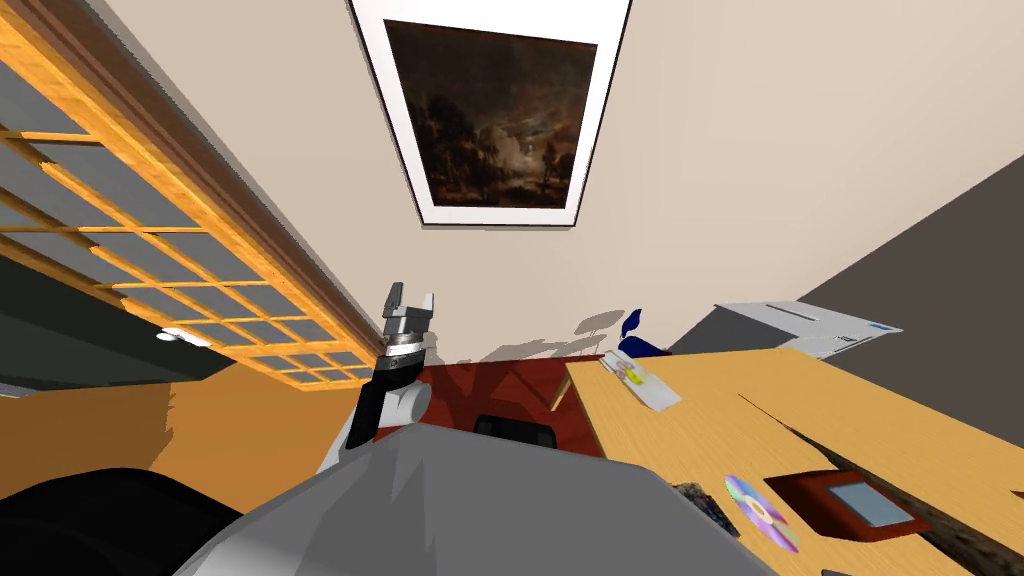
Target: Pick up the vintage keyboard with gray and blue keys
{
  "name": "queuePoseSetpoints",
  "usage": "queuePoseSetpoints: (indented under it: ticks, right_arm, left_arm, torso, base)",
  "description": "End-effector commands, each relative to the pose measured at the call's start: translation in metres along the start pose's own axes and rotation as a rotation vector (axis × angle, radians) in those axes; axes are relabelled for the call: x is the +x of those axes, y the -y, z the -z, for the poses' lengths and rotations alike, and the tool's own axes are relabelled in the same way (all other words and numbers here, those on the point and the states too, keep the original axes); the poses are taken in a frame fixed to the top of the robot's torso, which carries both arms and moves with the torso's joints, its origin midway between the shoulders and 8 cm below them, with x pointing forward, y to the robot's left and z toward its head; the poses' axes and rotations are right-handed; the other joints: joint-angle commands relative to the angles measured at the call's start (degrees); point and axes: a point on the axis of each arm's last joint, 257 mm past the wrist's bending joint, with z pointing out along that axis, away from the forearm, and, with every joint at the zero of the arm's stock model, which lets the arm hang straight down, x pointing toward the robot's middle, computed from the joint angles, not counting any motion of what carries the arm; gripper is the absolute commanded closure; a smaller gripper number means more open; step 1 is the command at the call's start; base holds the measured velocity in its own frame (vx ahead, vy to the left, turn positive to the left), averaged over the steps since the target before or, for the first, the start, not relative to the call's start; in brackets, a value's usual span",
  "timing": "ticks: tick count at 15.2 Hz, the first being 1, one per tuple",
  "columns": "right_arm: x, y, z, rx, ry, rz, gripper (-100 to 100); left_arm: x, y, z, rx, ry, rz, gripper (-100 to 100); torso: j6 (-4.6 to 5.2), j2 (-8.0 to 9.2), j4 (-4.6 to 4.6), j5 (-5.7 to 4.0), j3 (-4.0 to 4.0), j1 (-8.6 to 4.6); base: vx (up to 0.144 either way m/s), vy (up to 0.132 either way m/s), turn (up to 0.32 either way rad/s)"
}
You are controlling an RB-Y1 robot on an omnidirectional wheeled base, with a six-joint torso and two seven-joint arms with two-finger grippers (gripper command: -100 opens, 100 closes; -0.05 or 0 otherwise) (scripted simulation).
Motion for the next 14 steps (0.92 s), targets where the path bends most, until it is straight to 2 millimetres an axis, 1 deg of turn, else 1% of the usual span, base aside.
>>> queuePoseSetpoints:
  ticks: [1, 2, 3, 4, 5, 6, 8, 9, 11, 12, 14]
  right_arm:
    - [-0.026, 0.028, 0.017, 0.080, 0.046, -0.024, -100]
    - [-0.026, 0.028, 0.017, 0.080, 0.046, -0.024, -100]
    - [-0.043, 0.048, 0.029, 0.131, 0.078, -0.037, -100]
    - [-0.043, 0.048, 0.029, 0.131, 0.078, -0.037, -100]
    - [-0.058, 0.066, 0.042, 0.178, 0.110, -0.051, -100]
    - [-0.058, 0.066, 0.042, 0.178, 0.110, -0.051, -100]
    - [-0.083, 0.094, 0.065, 0.255, 0.167, -0.078, -100]
    - [-0.084, 0.096, 0.066, 0.259, 0.168, -0.077, -100]
    - [-0.103, 0.121, 0.087, 0.324, 0.217, -0.103, -100]
    - [-0.103, 0.121, 0.087, 0.324, 0.217, -0.103, -100]
    - [-0.114, 0.140, 0.103, 0.372, 0.254, -0.126, -100]
  left_arm:
    - [0.000, 0.000, 0.000, 0.000, 0.000, 0.000, 0]
    - [0.000, 0.000, 0.000, 0.000, 0.000, 0.000, 0]
    - [0.000, 0.000, 0.000, 0.000, 0.000, 0.000, 0]
    - [0.000, 0.000, 0.000, 0.000, 0.000, 0.000, 0]
    - [0.000, 0.000, 0.000, 0.000, 0.000, 0.000, 0]
    - [0.000, 0.000, 0.000, 0.000, 0.000, 0.000, 0]
    - [0.000, 0.000, 0.000, 0.000, 0.000, 0.000, 0]
    - [0.000, 0.000, 0.000, 0.000, 0.000, 0.000, 0]
    - [0.000, 0.000, 0.000, 0.000, 0.000, 0.000, 0]
    - [0.000, 0.000, 0.000, 0.000, 0.000, 0.000, 0]
    - [0.000, 0.000, 0.000, 0.000, 0.000, 0.000, 0]
  torso:
    - [0.00, 0.00, 0.00, 0.00, 0.00, 0.00]
    - [-0.02, -0.02, 0.00, 0.00, -0.01, 0.00]
    - [0.00, -0.02, 0.00, 0.00, -0.01, 0.00]
    - [-0.02, -0.01, 0.00, 0.01, -0.01, 0.00]
    - [0.00, -0.01, 0.00, 0.01, 0.00, 0.01]
    - [-0.01, -0.01, 0.00, 0.01, 0.00, 0.02]
    - [-0.01, -0.02, 0.00, 0.01, -0.01, 0.02]
    - [-0.04, -0.02, 0.00, 0.01, -0.01, 0.02]
    - [0.00, -0.05, -0.01, -0.01, -0.03, -0.02]
    - [-0.02, -0.06, -0.01, -0.01, -0.03, -0.03]
    - [0.00, -0.06, -0.01, 0.00, -0.03, 0.02]
  base:
    - [0.017, -0.036, 0.230]
    - [0.014, -0.040, 0.208]
    - [0.012, -0.039, 0.252]
    - [0.010, -0.036, 0.187]
    - [0.009, -0.032, 0.223]
    - [0.010, -0.035, 0.163]
    - [0.012, -0.036, 0.251]
    - [0.017, -0.045, 0.219]
    - [0.020, -0.050, 0.212]
    - [0.015, -0.043, 0.182]
    - [0.019, -0.033, 0.181]
